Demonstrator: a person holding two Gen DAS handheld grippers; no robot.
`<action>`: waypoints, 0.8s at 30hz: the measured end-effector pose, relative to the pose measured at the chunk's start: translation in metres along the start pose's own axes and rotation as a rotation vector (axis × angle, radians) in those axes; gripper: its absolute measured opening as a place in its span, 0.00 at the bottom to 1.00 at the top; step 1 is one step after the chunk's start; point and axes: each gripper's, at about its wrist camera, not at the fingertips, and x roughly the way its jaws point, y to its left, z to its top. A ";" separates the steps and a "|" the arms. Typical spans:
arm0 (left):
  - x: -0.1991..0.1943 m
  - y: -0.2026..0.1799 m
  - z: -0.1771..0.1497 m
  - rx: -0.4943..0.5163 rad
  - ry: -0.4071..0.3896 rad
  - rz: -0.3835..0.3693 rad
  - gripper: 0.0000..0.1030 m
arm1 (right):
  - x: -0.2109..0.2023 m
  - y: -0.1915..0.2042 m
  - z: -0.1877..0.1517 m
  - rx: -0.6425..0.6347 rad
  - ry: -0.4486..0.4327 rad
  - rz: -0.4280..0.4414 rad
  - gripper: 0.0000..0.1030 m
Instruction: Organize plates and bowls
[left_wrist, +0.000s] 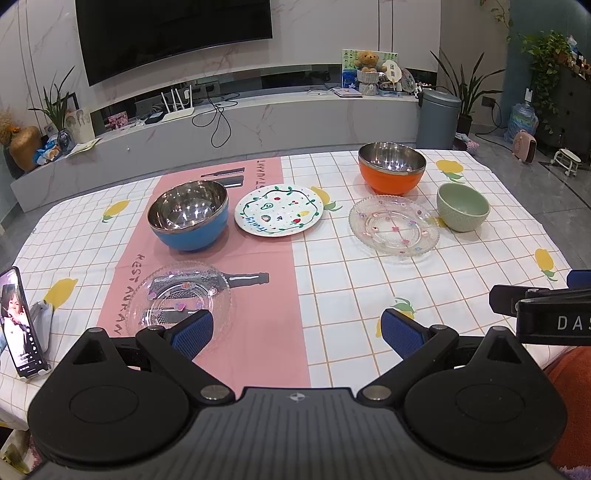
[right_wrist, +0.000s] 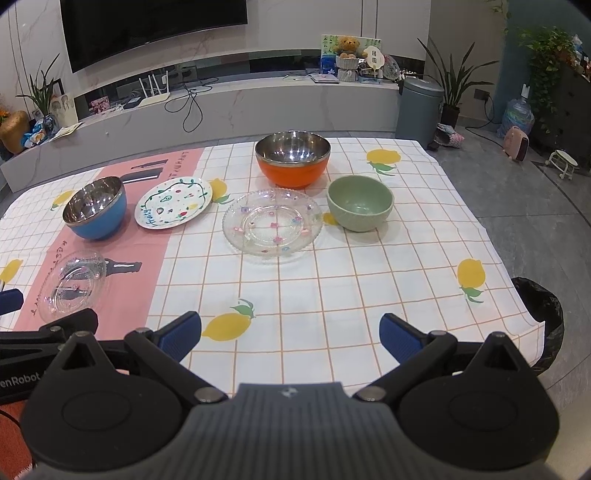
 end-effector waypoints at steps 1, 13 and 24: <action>0.000 0.000 0.000 0.000 0.000 0.001 1.00 | 0.000 0.000 0.000 -0.001 0.000 0.001 0.98; 0.000 -0.002 0.003 0.014 -0.005 -0.006 1.00 | 0.001 -0.002 -0.001 0.003 0.004 -0.001 0.98; -0.002 -0.005 0.005 0.025 -0.017 -0.023 1.00 | 0.002 -0.001 -0.001 0.002 0.008 0.000 0.98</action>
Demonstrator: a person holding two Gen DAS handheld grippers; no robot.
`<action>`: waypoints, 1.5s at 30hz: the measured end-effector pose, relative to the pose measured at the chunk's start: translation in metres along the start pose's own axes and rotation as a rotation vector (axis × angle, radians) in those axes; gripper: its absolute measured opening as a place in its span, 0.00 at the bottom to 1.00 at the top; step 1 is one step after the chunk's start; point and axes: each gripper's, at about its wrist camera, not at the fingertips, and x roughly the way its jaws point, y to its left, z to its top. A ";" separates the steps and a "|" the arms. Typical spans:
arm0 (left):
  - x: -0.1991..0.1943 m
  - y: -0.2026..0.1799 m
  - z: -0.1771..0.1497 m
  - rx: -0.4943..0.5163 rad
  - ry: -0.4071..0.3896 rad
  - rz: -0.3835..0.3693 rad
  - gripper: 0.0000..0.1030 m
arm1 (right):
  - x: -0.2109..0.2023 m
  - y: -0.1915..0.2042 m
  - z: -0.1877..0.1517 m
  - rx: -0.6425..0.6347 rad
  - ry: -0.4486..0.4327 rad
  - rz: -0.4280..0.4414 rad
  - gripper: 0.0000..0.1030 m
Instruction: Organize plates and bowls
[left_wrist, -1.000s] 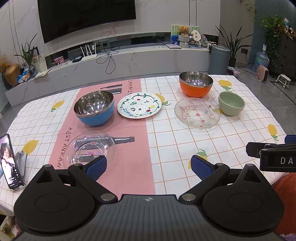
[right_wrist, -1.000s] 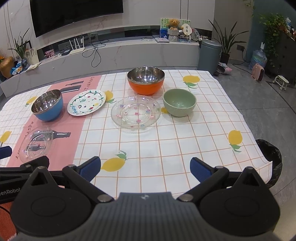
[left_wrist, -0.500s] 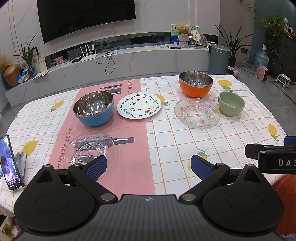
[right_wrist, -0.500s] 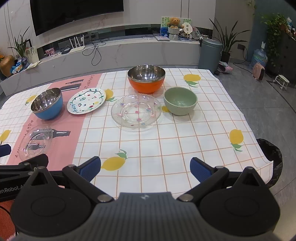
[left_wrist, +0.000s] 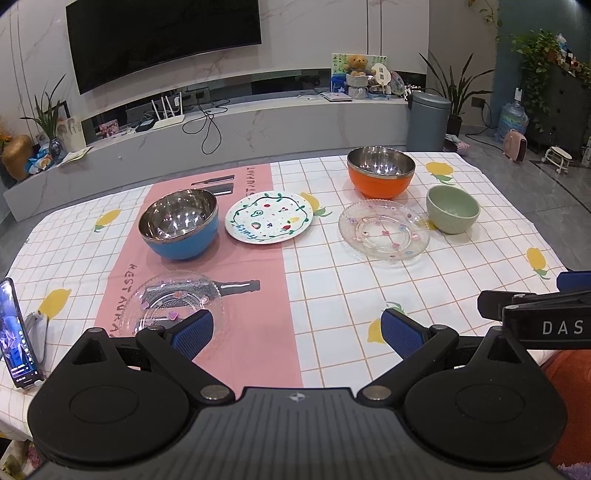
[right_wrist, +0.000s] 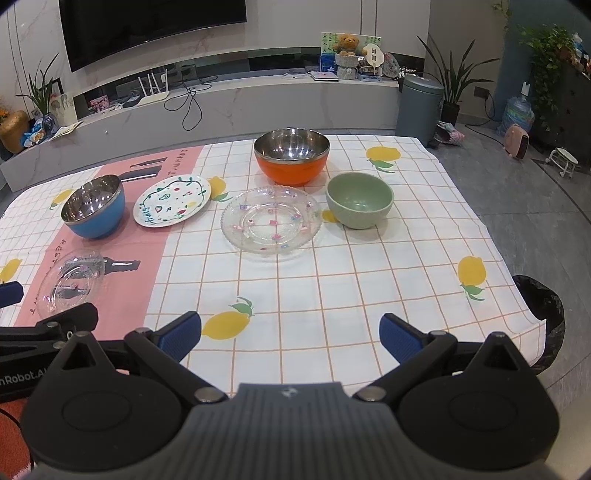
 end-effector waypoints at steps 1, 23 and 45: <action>0.000 0.000 0.000 0.000 -0.001 0.000 1.00 | 0.000 0.000 0.000 0.000 0.000 0.001 0.98; 0.002 0.002 0.002 -0.010 0.013 -0.001 1.00 | 0.003 0.000 -0.001 -0.004 0.006 0.004 0.98; 0.024 0.037 -0.011 -0.039 -0.035 -0.068 1.00 | 0.013 0.018 -0.008 -0.066 -0.168 0.091 0.97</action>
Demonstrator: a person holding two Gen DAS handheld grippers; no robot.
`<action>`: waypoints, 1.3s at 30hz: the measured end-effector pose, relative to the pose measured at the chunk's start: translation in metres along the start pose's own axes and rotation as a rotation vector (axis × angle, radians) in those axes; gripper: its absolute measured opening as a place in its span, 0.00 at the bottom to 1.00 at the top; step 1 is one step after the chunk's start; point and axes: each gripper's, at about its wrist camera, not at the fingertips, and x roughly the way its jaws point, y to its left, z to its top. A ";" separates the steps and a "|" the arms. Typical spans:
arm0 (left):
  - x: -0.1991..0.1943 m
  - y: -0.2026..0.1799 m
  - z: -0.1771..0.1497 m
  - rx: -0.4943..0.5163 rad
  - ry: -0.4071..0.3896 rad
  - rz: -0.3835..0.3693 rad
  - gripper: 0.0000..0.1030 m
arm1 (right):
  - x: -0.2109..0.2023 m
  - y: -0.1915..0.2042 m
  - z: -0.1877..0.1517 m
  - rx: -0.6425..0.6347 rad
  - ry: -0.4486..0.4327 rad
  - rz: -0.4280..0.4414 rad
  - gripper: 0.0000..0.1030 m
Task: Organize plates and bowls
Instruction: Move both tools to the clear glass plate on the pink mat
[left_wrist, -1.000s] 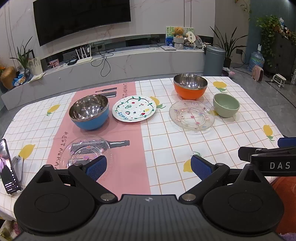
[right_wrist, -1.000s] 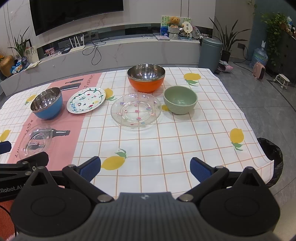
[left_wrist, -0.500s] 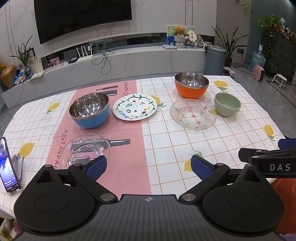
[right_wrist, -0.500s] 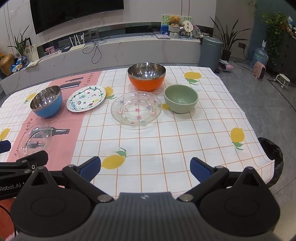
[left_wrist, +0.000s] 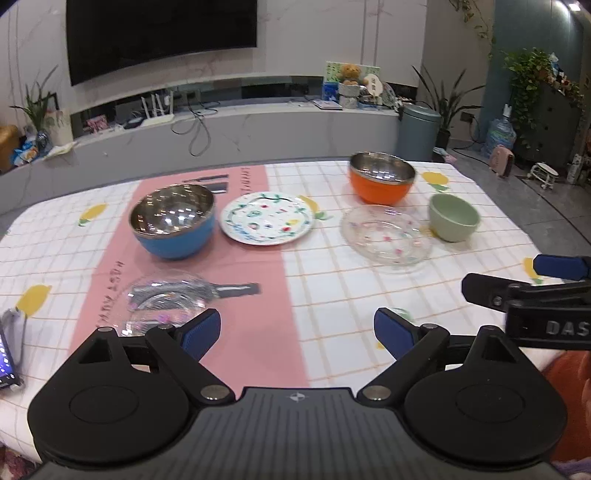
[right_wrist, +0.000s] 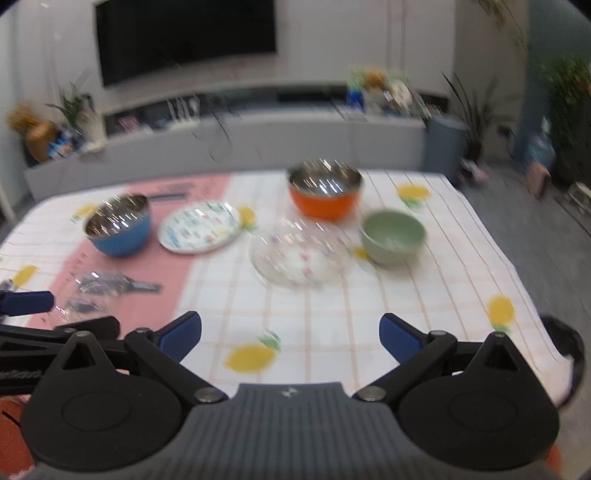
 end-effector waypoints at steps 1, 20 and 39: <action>0.002 0.006 0.000 -0.005 0.005 0.003 1.00 | 0.002 0.004 -0.001 -0.009 -0.019 0.020 0.97; 0.056 0.137 0.006 -0.170 0.021 -0.013 0.63 | 0.101 0.085 0.023 -0.044 0.189 0.315 0.55; 0.098 0.216 -0.016 -0.192 0.126 -0.047 0.52 | 0.180 0.141 0.014 0.099 0.332 0.470 0.36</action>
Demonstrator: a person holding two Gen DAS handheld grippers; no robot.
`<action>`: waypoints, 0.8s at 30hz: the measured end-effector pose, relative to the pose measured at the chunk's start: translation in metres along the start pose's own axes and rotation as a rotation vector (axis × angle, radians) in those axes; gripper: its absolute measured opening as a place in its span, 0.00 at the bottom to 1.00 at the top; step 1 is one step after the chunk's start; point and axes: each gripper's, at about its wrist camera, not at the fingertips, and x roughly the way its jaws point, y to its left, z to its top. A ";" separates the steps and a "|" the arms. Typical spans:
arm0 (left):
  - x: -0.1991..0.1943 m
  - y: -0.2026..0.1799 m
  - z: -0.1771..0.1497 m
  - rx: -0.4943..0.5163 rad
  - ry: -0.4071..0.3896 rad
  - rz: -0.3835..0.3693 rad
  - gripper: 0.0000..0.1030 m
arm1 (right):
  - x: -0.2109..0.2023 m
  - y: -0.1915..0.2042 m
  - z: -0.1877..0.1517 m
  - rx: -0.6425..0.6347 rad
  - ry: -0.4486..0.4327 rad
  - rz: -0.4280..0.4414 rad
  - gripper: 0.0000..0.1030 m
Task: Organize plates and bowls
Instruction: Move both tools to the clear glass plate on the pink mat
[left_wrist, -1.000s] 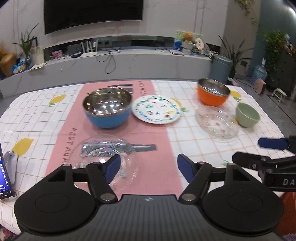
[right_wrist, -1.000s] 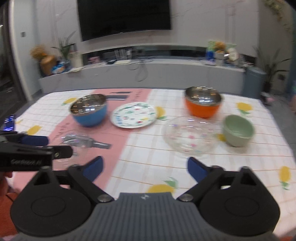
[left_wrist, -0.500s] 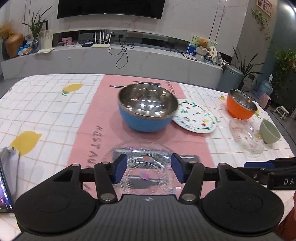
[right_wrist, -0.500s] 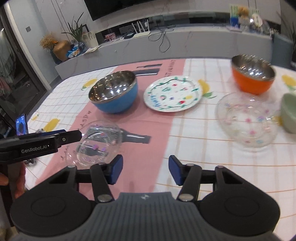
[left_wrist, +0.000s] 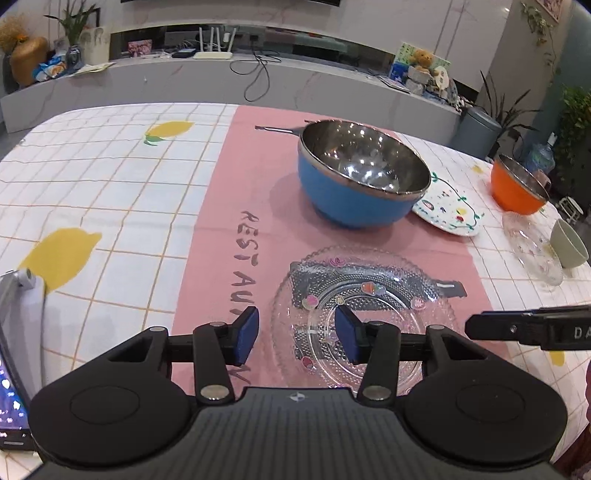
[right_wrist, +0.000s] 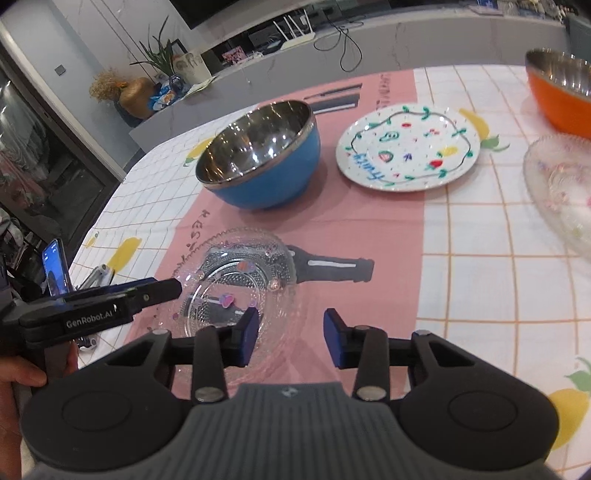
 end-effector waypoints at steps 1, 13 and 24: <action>0.001 0.000 0.001 0.000 0.005 -0.004 0.50 | 0.002 0.000 0.000 0.000 0.000 0.000 0.35; 0.015 0.007 0.003 -0.005 0.059 -0.033 0.31 | 0.018 -0.003 -0.001 0.046 0.032 -0.002 0.27; 0.016 0.006 0.008 -0.008 0.074 -0.019 0.25 | 0.024 0.001 -0.007 0.079 0.034 0.026 0.10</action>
